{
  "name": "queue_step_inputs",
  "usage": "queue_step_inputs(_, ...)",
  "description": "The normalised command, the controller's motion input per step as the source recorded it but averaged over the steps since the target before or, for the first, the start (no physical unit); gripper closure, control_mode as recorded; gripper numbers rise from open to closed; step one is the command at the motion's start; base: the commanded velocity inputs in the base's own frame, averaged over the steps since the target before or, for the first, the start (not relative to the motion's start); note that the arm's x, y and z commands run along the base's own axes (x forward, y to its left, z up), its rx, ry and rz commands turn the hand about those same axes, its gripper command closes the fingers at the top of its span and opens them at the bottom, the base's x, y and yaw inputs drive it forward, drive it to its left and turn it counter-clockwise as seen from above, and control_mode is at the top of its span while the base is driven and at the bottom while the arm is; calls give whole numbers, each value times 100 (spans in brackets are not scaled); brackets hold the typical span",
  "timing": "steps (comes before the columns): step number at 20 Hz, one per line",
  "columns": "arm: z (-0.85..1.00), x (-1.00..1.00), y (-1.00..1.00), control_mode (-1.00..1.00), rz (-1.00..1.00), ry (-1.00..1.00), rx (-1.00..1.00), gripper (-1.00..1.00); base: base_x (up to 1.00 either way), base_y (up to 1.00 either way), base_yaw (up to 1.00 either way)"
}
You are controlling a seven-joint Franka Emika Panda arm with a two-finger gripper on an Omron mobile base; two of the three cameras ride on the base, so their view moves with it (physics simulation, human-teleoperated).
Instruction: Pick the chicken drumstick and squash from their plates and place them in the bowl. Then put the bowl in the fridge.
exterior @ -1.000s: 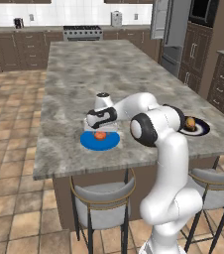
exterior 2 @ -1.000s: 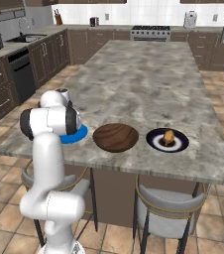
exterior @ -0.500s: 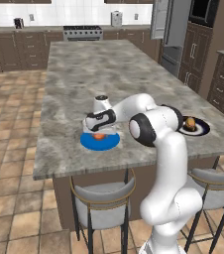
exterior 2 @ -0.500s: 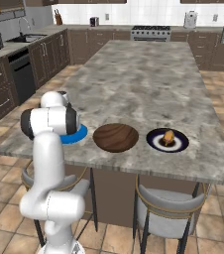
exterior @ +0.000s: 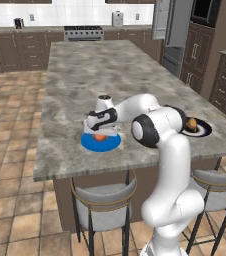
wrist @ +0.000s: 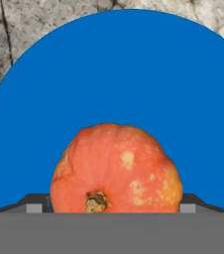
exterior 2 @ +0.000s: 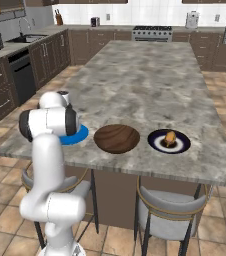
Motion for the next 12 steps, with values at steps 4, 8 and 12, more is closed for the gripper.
queue_step_inputs(4,33,-37,-19,-100,0,-6,12,100,0,0,0)
queue_step_inputs(8,40,-43,-25,-100,0,0,2,100,0,0,0)
queue_step_inputs(12,45,-43,-27,-100,5,-3,0,100,0,0,0)
